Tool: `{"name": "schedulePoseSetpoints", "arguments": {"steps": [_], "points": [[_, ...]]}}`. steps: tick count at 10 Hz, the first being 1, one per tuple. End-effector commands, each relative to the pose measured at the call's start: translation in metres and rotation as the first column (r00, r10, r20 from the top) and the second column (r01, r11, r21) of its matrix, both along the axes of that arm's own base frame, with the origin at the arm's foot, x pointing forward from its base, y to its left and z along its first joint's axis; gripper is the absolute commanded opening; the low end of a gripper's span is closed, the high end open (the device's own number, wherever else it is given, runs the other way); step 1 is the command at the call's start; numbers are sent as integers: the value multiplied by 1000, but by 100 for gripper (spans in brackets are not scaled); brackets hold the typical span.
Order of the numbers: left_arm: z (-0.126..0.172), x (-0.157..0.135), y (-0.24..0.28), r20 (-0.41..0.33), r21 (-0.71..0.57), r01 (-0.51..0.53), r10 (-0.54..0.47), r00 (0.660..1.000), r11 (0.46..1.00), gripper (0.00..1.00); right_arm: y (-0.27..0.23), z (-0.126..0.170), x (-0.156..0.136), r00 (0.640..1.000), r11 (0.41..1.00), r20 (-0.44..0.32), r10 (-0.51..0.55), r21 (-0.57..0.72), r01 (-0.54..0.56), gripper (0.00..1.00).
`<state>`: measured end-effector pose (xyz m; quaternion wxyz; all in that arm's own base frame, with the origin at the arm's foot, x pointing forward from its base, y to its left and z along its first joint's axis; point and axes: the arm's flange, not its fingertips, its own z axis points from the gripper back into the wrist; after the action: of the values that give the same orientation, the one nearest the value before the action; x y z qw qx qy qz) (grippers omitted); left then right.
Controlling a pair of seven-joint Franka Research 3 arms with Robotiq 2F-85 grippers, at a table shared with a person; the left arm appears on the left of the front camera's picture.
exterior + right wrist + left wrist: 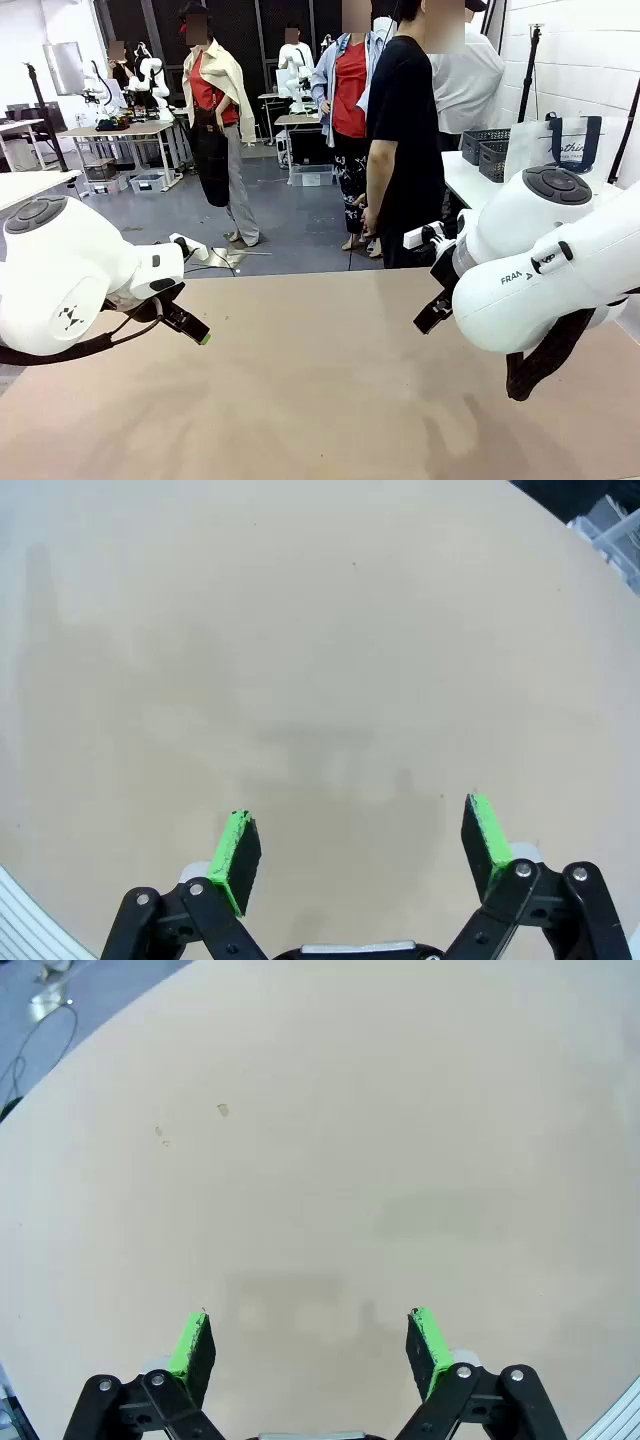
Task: Transfer purchased items from the store into the shopping bag.
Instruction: Open the Reusable shopping bag in the center of the table.
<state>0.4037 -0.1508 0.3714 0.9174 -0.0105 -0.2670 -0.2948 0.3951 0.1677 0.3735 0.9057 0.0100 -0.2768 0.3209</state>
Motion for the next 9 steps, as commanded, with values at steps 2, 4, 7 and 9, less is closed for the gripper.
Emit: {"name": "schedulePoseSetpoints", "arguments": {"steps": [2, 4, 7, 9], "points": [[0, 0, 0, 0, 0, 0, 0, 1000, 1000, 100, 0, 0, 0, 1000, 1000, 0, 0, 0, 0, 100], [0, 0, 0, 0, 0, 0, 0, 1000, 1000, 100, 0, 0, 0, 1000, 1000, 0, 0, 0, 0, 100], [0, 0, 0, 0, 0, 0, 0, 1000, 1000, 100, 0, 0, 0, 1000, 1000, 0, 0, 0, 0, 100], [0, 0, 0, 0, 0, 0, 0, 1000, 1000, 100, 0, 0, 0, 1000, 1000, 0, 0, 0, 0, 100]]}}
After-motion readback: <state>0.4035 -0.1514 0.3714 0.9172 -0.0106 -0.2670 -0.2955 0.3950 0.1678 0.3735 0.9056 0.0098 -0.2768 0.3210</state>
